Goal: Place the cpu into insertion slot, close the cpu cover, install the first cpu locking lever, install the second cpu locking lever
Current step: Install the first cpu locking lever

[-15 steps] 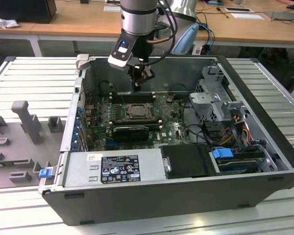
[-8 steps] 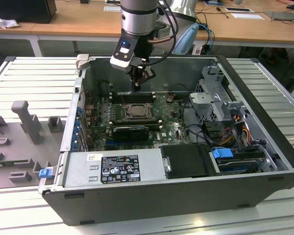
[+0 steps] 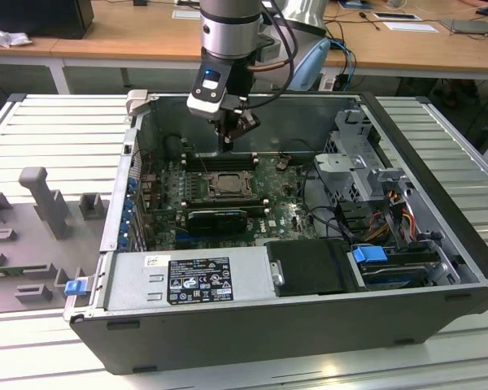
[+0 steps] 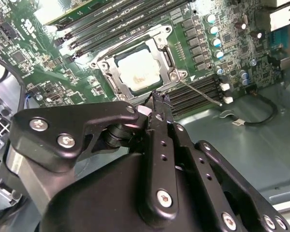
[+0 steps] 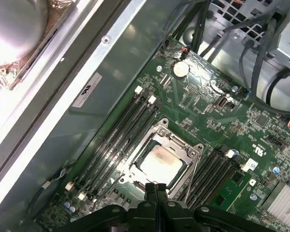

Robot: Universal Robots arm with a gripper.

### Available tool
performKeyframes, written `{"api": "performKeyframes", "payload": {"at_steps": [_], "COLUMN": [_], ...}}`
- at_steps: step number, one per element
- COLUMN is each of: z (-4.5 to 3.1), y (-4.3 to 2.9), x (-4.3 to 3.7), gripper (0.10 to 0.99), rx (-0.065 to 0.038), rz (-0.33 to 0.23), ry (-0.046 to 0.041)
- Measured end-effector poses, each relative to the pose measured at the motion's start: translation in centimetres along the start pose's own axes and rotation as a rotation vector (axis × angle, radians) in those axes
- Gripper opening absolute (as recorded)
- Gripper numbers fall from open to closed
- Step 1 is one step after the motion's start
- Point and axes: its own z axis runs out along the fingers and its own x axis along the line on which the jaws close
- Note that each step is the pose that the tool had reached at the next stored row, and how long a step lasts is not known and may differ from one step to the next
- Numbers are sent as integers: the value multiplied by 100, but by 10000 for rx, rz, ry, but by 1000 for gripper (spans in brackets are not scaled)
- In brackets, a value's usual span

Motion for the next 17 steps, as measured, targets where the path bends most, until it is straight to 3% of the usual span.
{"api": "performKeyframes", "payload": {"at_steps": [17], "z": [0], "y": [0], "x": [0], "gripper": [106], "rx": [46], "rz": [-1450], "ry": [46]}}
